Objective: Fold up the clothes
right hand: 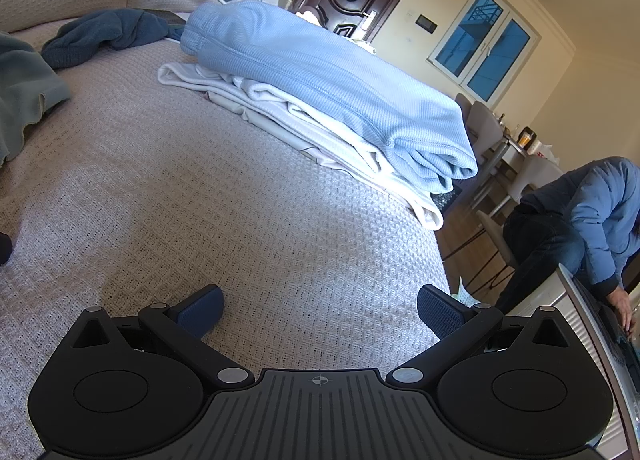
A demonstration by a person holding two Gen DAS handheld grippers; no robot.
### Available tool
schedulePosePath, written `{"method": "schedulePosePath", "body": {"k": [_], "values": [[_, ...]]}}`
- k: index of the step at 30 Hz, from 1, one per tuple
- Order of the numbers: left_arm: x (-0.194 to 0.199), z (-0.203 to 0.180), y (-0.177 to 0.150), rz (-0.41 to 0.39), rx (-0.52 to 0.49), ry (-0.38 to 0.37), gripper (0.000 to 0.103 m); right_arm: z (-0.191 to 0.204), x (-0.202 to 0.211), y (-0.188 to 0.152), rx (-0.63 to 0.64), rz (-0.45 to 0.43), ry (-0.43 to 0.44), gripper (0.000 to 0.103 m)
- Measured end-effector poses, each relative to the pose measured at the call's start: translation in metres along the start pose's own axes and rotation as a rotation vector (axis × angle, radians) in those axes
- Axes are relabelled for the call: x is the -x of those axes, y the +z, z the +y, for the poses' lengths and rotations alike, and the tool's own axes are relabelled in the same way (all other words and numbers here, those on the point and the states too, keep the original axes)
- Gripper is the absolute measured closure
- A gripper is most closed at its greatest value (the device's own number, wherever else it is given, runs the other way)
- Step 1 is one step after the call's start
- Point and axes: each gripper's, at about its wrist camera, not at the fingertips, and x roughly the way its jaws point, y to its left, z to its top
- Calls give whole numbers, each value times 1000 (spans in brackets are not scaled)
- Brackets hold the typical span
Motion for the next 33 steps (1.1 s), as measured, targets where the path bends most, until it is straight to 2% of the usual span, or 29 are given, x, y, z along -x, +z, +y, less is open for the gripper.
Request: {"method": "schedulePosePath", "body": {"k": [33], "values": [[0,0,0,0,-8,2,0,3,0,0,24,-9,-12,0]]}}
